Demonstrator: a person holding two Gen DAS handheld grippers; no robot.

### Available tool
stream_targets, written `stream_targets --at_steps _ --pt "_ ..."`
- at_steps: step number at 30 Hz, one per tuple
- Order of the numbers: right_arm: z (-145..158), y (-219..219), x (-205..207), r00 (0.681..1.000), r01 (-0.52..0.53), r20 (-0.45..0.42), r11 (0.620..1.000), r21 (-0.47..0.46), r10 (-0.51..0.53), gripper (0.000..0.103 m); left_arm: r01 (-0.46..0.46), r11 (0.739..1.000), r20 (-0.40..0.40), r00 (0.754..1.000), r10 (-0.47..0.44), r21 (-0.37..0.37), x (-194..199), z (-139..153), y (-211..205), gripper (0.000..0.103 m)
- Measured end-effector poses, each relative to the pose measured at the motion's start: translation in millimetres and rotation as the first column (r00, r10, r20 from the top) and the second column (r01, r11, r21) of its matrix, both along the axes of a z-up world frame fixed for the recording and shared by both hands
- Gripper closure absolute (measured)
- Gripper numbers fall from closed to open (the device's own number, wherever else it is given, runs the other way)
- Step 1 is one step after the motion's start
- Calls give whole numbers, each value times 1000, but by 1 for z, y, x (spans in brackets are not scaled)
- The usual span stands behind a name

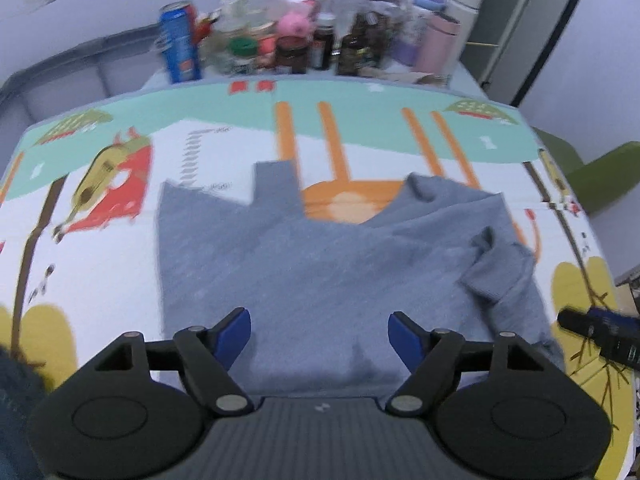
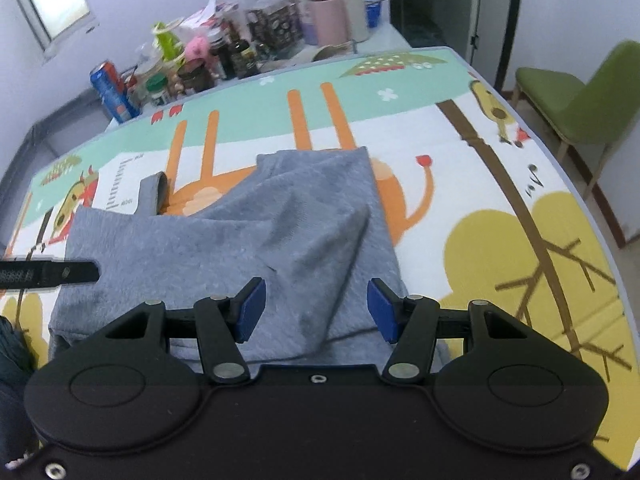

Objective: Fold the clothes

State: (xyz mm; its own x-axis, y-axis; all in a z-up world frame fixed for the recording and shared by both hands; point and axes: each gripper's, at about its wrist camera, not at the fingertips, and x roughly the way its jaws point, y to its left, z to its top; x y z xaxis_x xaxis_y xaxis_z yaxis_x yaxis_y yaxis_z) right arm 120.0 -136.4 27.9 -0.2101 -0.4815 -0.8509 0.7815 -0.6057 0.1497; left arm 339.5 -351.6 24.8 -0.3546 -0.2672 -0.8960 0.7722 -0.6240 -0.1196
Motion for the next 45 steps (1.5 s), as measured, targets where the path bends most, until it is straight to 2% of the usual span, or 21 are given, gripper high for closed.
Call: stream_targets --at_steps 7,14,18,26,28,29,31,33,38,45 --pt "-6 -38 3 1000 -23 -5 998 55 24 49 -84 995 9 996 84 54 47 -14 -10 24" --pt "-14 -65 -7 999 36 -28 993 117 -33 49 -76 988 -50 995 84 134 69 -28 -17 24" --pt "-22 -80 -14 998 45 -40 986 159 -39 50 -73 990 -25 997 77 124 64 -39 -17 24" --pt "-33 -107 -25 999 45 3 982 183 -46 53 -63 994 12 998 62 84 54 -47 -15 26" --pt "-35 -114 -26 999 38 17 983 180 -41 53 -79 994 20 997 78 76 53 -50 -16 34" --pt "-37 -118 -26 999 35 22 983 181 -39 53 -85 994 25 996 83 72 53 -52 -16 42" --pt "-40 -125 -26 999 32 23 981 193 -37 53 -90 994 35 996 88 64 53 -56 -18 47" --pt "-43 -131 -25 999 25 24 980 199 -30 54 -106 993 40 994 104 59 54 -60 -20 61" --pt "-56 -140 -28 999 28 34 971 236 -37 55 -135 989 38 990 133 64 58 -66 -25 69" --pt "-77 -141 -35 998 43 36 957 288 -56 80 -148 987 42 989 145 64 59 -67 -25 72"
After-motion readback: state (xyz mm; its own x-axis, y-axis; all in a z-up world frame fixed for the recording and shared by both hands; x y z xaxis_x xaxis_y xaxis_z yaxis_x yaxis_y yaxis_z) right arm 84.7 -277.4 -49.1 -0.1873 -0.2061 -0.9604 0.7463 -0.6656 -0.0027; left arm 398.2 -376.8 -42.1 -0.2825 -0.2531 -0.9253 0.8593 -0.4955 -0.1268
